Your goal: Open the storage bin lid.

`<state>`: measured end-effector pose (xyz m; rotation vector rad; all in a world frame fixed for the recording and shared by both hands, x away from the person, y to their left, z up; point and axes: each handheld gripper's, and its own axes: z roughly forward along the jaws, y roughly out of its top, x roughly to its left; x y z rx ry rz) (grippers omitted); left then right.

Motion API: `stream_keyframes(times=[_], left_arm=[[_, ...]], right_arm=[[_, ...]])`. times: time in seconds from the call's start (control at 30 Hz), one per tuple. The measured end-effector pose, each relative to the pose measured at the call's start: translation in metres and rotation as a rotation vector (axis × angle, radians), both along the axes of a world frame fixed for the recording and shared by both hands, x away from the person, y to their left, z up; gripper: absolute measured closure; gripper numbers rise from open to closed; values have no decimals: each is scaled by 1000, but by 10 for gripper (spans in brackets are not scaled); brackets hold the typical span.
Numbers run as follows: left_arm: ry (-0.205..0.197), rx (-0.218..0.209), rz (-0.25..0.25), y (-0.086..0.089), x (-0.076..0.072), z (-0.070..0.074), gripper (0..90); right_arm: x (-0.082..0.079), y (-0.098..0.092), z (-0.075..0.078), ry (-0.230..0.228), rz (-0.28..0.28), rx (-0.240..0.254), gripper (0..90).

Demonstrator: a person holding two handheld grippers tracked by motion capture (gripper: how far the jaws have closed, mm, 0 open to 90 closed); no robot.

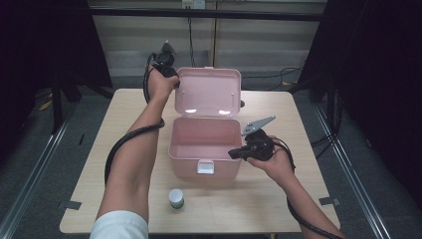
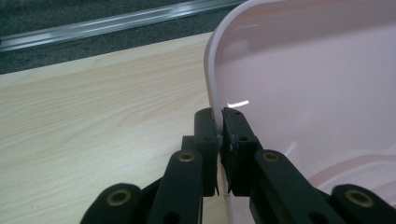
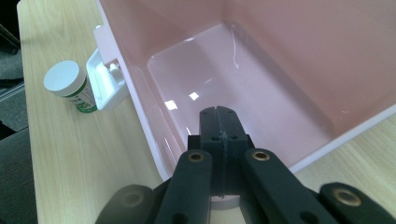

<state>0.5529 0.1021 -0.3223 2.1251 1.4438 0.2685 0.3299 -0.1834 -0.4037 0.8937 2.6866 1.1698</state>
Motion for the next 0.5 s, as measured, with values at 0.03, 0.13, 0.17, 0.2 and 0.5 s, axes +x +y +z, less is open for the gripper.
stream_keyframes(times=[0.03, 0.13, 0.17, 0.2, 0.5], left_arm=[[-1, 0, 0, 0, 0, -1, 852], [2, 6, 1, -1, 2, -3, 852], [4, 5, 1, -1, 3, -4, 852], [5, 4, 0, -1, 3, -4, 852], [17, -1, 6, -1, 7, -9, 851]], right_arm=[[0, 0, 0, -2, 1, 2, 900], [0, 0, 0, 2, -6, 5, 900], [0, -1, 0, 3, -5, 4, 900], [0, -1, 0, -3, 1, 0, 900], [0, -1, -1, -8, 6, 1, 900]])
